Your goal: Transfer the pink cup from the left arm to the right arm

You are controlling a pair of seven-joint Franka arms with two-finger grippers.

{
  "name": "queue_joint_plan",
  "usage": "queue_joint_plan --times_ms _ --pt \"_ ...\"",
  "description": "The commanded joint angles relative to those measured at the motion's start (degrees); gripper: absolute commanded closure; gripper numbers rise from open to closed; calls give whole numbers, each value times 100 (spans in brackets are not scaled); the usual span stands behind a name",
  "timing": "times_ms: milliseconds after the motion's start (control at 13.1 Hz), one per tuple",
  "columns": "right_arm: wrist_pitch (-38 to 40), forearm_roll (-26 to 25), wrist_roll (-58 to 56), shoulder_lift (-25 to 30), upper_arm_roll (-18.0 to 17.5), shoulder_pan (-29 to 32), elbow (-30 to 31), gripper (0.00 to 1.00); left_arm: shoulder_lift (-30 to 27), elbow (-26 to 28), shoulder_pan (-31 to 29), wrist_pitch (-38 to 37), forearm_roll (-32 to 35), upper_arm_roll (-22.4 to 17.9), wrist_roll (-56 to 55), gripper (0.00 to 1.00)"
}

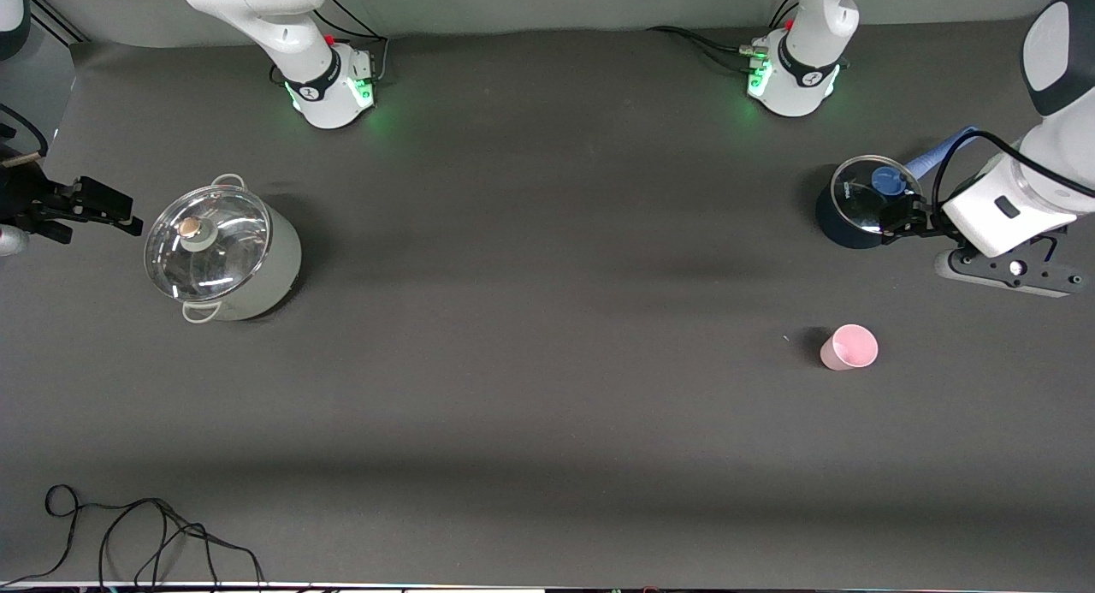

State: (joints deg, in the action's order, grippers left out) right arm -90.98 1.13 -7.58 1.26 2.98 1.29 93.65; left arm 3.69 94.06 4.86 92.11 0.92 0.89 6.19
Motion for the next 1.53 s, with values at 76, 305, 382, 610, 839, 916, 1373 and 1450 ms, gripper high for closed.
queue_joint_plan --times_ms 76,305,382,610,839,916,1373,1450 --pt "-25 -69 90 -12 -25 21 -49 0 -79 86 23 44 -65 -36 -30 0" --pt "-33 -69 82 -21 -25 21 -58 0 -79 86 23 44 -65 -36 -30 0" --pt "-33 -69 82 -21 -25 21 -58 0 -79 86 23 36 -65 -45 -30 0" --pt "-60 -69 82 -38 -25 21 -58 0 -79 86 -11 9 -65 -45 -13 0" --pt "-60 -69 82 -39 -25 21 -58 0 -79 51 -64 -44 -22 -45 48 0" --pt "-68 -69 82 -47 -25 12 -58 0 -79 42 -82 -52 5 -45 136 0" --pt "-69 -69 82 -56 -25 3 -58 0 -44 -28 -249 -123 22 -54 469 0" --pt "-69 -69 82 -56 -25 3 -58 0 -18 -63 -388 -79 14 -45 914 1"
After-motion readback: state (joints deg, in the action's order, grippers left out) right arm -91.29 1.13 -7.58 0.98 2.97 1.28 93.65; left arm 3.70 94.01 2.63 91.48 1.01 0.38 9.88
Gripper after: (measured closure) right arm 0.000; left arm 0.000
